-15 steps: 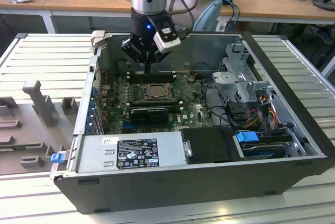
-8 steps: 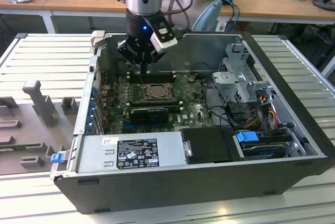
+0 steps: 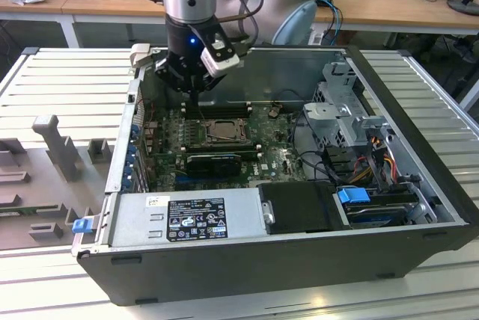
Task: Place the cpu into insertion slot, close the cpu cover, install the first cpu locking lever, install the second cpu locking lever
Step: 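Install the first cpu locking lever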
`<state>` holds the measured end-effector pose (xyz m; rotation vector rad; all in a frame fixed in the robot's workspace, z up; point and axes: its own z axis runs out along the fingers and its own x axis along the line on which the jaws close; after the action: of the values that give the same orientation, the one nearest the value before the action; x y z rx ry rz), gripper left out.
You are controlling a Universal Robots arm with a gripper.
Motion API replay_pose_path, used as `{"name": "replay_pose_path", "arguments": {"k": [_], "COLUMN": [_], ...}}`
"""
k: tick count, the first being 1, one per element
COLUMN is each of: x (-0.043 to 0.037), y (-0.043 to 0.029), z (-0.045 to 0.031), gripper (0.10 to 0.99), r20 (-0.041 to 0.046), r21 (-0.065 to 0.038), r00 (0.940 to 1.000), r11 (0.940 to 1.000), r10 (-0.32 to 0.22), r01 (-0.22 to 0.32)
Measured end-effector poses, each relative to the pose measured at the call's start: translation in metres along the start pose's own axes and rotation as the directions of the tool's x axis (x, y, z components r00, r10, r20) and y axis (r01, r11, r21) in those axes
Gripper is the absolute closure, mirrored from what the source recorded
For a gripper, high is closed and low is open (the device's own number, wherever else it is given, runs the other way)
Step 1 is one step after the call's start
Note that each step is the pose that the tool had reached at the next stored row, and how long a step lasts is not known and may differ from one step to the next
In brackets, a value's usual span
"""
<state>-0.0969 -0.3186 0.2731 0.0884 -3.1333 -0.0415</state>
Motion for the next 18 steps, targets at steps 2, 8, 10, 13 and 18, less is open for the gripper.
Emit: {"name": "replay_pose_path", "arguments": {"k": [2, 8, 10, 13, 18], "x": [0.0056, 0.0137, 0.0136, 0.0132, 0.0079], "y": [0.0005, 0.0118, 0.0171, 0.0241, 0.0330], "z": [0.0026, 0.0093, 0.0109, 0.0121, 0.0135], "gripper": [0.980, 0.980, 0.980, 0.980, 0.980], "r20": [-0.0003, -0.0005, -0.0005, -0.0007, -0.0008], "r21": [0.000, 0.000, 0.000, 0.000, 0.001], "r00": [1.0000, 0.9999, 0.9999, 0.9998, 0.9998], "r11": [1.0000, 0.9999, 0.9999, 0.9998, 0.9998], "r10": [-0.005, -0.013, -0.015, -0.018, -0.022], "r01": [0.005, 0.013, 0.015, 0.018, 0.022]}}
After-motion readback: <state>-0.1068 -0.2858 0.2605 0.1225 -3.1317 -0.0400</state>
